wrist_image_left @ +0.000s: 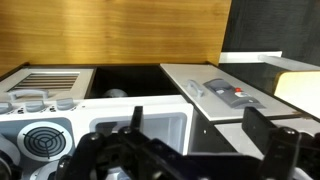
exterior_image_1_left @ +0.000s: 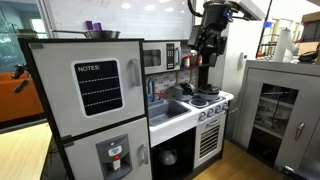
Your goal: Put the pot on the left side of the stovetop in the sink
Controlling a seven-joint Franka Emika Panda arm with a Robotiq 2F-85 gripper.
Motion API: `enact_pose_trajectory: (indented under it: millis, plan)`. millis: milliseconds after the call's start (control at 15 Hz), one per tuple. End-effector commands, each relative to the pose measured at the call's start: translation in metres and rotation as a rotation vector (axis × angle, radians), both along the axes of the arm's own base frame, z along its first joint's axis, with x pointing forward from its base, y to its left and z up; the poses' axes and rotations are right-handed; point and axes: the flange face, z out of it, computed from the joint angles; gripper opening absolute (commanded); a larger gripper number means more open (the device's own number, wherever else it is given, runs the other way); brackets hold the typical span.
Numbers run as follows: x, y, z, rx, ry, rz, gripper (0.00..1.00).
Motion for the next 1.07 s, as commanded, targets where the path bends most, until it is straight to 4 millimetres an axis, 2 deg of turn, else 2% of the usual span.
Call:
enact_pose_trajectory:
  millis: [0, 733, 933, 1000]
  plan:
    - [0.013, -0.012, -0.009, -0.016, -0.056, -0.017, 1.0]
    - [0.039, -0.056, -0.035, -0.057, -0.148, -0.132, 1.0]
    - [0.044, -0.061, -0.032, -0.049, -0.154, -0.146, 1.0]
    - [0.038, -0.057, -0.036, -0.063, -0.143, -0.152, 1.0]
